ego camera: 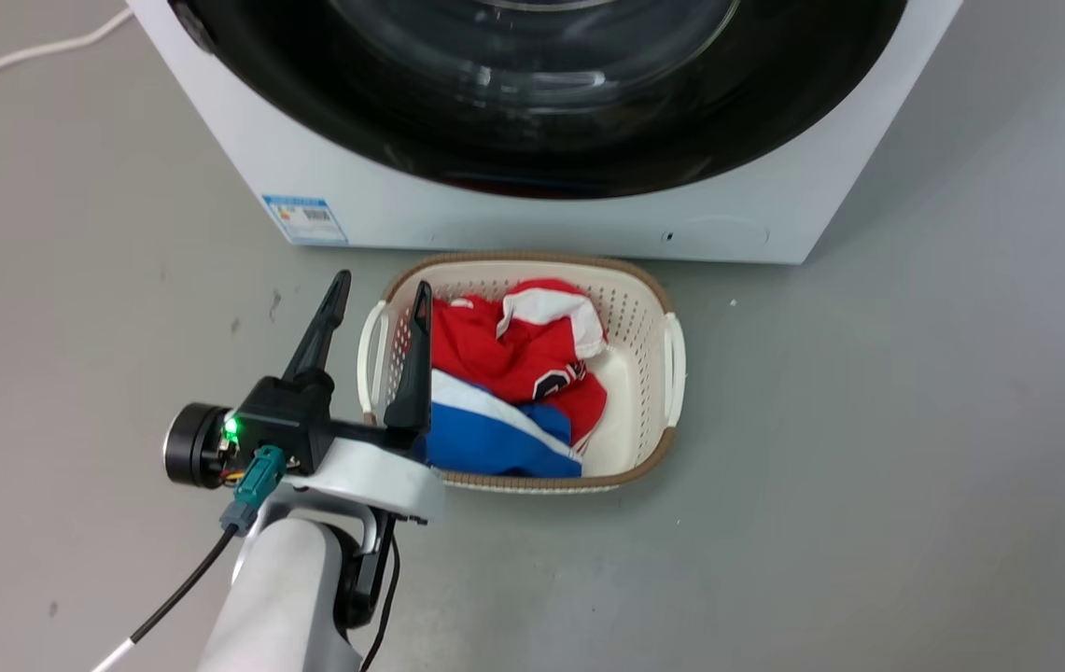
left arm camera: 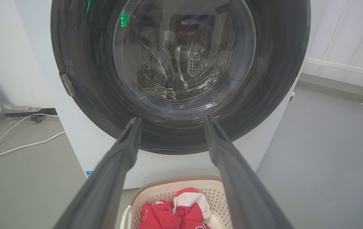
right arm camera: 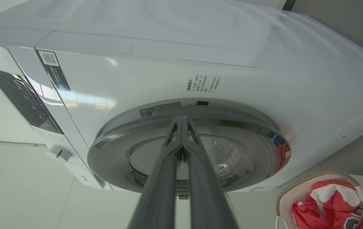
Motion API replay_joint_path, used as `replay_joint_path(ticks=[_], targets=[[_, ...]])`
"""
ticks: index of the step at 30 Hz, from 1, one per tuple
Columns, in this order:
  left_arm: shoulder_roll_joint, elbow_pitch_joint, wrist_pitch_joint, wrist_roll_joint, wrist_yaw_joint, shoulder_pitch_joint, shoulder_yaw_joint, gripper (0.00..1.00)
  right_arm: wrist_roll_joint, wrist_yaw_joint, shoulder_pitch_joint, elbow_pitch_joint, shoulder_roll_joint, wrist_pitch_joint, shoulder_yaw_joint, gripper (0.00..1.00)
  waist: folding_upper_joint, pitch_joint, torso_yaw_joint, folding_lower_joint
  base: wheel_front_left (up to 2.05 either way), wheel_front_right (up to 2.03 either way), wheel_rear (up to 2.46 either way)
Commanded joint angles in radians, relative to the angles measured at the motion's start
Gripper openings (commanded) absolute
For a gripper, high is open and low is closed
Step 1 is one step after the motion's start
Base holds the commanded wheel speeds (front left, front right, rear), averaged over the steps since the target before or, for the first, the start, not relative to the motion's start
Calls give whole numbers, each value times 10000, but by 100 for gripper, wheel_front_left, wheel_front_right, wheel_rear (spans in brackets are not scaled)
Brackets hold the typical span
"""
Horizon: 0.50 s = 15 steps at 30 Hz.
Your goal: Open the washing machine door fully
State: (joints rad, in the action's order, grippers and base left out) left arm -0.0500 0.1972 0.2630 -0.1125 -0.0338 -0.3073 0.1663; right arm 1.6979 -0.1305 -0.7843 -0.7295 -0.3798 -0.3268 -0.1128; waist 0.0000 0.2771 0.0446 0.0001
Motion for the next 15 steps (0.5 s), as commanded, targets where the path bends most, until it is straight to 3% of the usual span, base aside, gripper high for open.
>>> replay_joint_path(ticks=[1, 15], targets=[[-4, -102, 26, -44, 56, -261, 50, 100, -121, -3, -811, -402, -225, -292, 260, 0, 0, 539, 212, -1, 0, 0, 0], [-4, -537, 26, -221, 263, -998, 421, 100, -1159, -3, -5587, -3030, -648, -1865, 1950, 0, 0, 1961, 630, -1, 0, 0, 0]])
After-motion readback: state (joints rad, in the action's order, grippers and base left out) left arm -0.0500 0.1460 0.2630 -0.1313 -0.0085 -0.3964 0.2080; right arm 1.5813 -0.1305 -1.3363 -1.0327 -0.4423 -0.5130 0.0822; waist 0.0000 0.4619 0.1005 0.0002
